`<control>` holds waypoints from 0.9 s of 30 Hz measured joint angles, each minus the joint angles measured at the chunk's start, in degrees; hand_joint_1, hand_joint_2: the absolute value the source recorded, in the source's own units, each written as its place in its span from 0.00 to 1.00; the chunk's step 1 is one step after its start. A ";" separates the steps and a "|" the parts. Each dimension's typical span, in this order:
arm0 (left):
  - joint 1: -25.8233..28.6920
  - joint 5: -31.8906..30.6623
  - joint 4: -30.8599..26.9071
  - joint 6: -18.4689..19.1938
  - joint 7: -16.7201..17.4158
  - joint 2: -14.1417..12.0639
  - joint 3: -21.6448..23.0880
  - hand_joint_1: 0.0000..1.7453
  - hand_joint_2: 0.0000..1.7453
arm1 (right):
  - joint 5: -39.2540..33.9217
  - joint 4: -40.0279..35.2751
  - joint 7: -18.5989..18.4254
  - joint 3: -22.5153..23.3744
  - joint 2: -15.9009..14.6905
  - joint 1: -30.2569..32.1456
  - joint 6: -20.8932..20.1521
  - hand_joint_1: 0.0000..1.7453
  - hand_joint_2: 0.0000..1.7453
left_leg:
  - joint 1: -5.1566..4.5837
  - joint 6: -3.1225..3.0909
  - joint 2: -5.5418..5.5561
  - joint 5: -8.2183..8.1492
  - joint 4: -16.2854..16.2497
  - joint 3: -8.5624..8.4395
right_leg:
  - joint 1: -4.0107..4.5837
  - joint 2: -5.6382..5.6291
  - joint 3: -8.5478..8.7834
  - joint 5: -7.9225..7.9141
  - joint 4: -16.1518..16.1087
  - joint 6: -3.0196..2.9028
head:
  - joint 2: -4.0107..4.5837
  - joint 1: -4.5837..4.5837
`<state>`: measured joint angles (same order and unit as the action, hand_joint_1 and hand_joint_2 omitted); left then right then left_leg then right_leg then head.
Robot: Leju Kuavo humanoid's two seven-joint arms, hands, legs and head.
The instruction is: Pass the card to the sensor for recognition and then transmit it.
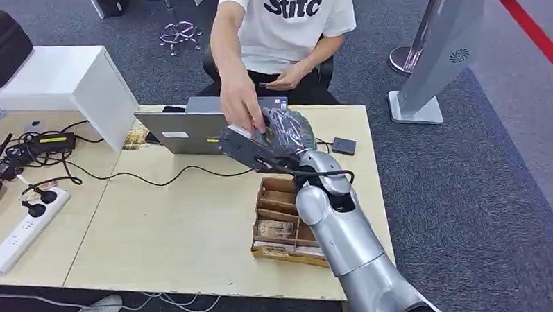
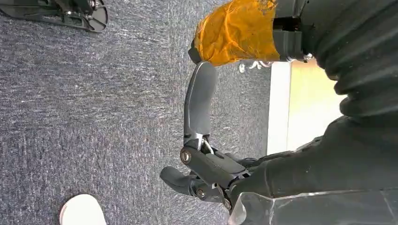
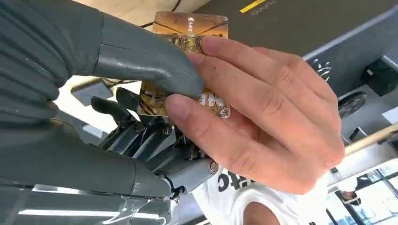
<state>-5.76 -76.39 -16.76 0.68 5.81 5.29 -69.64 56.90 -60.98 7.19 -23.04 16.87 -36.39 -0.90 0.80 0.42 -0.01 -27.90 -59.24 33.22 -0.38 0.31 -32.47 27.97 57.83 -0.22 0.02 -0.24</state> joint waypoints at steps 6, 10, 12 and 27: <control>0.00 0.04 0.00 0.00 0.35 0.00 0.00 0.00 1.00 | -2.24 0.44 0.66 2.83 -0.02 -0.09 0.48 0.00 1.00 | 0.00 0.00 -0.01 -0.01 0.00 0.02 | 0.00 -0.02 -0.03 0.01 -0.03 0.00 | 0.00 0.00; 0.09 0.20 0.00 -0.07 0.35 0.02 0.00 0.00 1.00 | -4.76 -2.27 0.31 7.12 -0.24 1.41 2.53 0.00 1.00 | -0.02 0.00 0.00 -0.02 0.00 0.04 | 0.00 0.00 -0.05 0.01 -0.05 0.01 | 0.00 0.00; 0.20 0.22 0.00 -0.09 0.35 0.02 0.00 0.00 1.00 | -8.99 -4.47 0.94 10.92 -0.52 2.34 2.65 0.00 1.00 | -0.03 0.00 0.00 -0.02 -0.01 0.03 | 0.00 0.00 -0.05 0.00 -0.06 0.02 | 0.00 0.00; 0.50 -0.37 0.00 0.00 0.35 0.20 0.15 0.00 1.00 | -43.12 -13.18 16.47 47.45 -3.81 9.99 3.45 0.00 1.00 | 0.02 -0.03 0.33 -0.05 -0.06 -0.04 | -0.01 0.29 0.06 0.07 -0.16 0.10 | 0.00 -0.04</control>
<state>-5.26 -76.76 -16.76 0.68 6.16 5.49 -69.48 13.78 -74.16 23.65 24.41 13.07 -26.40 2.56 0.82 0.39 0.32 -27.96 -59.30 33.18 -0.40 0.59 -32.41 28.04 57.68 -0.12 0.02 -0.28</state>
